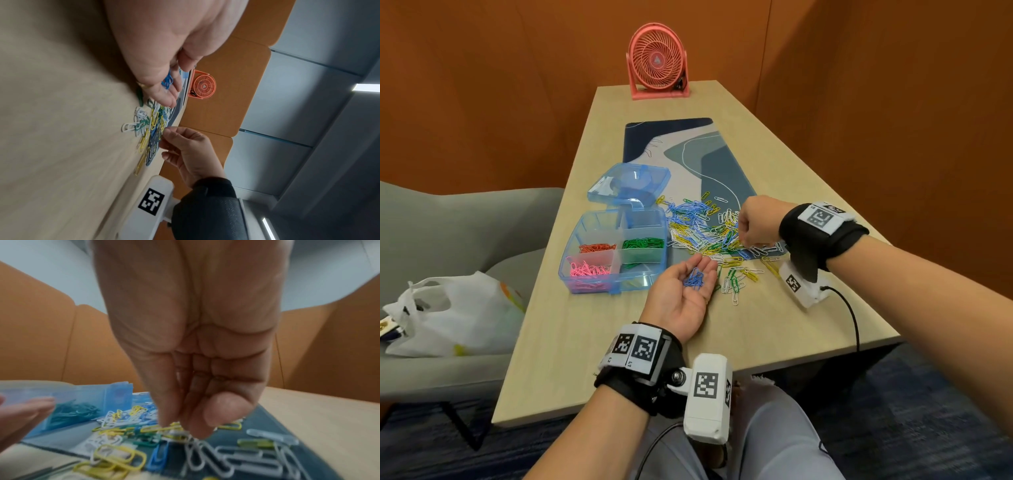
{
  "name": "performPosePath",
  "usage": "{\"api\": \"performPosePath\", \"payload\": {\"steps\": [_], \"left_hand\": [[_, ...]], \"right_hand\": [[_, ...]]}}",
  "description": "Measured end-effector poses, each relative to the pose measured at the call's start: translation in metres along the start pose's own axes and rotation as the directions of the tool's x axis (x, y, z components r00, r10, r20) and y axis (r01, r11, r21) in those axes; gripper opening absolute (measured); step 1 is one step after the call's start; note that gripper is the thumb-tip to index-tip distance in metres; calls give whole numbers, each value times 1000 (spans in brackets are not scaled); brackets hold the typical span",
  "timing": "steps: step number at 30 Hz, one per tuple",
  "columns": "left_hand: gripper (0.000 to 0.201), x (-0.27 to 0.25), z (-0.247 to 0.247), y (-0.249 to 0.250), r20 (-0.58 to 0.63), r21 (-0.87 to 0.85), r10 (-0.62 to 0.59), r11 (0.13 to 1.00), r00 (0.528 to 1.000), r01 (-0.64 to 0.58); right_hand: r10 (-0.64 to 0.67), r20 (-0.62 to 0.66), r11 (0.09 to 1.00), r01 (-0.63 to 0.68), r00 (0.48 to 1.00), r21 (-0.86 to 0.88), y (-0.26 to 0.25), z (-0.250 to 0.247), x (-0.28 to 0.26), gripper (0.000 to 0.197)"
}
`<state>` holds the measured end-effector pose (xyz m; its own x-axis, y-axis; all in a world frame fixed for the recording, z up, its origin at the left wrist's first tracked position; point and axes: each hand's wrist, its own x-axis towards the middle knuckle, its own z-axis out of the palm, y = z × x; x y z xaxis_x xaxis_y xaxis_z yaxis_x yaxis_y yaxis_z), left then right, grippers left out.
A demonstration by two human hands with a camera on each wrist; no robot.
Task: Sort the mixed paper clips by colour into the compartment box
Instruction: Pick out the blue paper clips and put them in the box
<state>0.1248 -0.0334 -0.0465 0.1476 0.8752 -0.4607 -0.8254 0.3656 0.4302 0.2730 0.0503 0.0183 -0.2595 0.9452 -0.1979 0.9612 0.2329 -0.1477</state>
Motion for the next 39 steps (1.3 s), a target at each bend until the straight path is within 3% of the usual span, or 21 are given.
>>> {"api": "performPosePath", "payload": {"steps": [8, 12, 14, 17, 21, 29, 32, 36, 39], "left_hand": [[30, -1, 1, 0, -4, 14, 3, 1000, 1000, -3], [30, -1, 0, 1, -7, 18, 6, 1000, 1000, -6], [30, -1, 0, 1, -6, 16, 6, 1000, 1000, -6], [31, -2, 0, 1, -6, 10, 0, 1000, 1000, 0], [31, -1, -1, 1, -5, -3, -3, 1000, 1000, 3], [30, -1, -1, 1, 4, 11, 3, 1000, 1000, -3], [30, -2, -1, 1, 1, 16, 4, 1000, 1000, -4], [31, -4, 1, 2, -10, 19, -7, 1000, 1000, 7], [33, -2, 1, 2, -20, 5, -20, 1000, 1000, 20]], "right_hand": [[56, 79, 998, -55, 995, -14, 3, 17, 7, 22], [54, 110, 998, -56, 992, 13, 4, 11, 7, 14], [29, 49, 999, -31, 998, 45, 3, 5, 9, 11], [-72, -58, 995, 76, 996, 69, -1, 0, 13, 22], [-179, -7, 983, 178, 984, -53, -6, 8, 18, 28], [-215, 4, 968, 213, 977, -132, -1, 12, 19, 12], [-190, -25, 980, 188, 981, -68, 4, 11, 18, 8], [-158, -94, 973, 171, 983, 155, -2, -2, 10, 9], [-234, 3, 914, 219, 972, 342, -20, -7, -3, 15]]}}
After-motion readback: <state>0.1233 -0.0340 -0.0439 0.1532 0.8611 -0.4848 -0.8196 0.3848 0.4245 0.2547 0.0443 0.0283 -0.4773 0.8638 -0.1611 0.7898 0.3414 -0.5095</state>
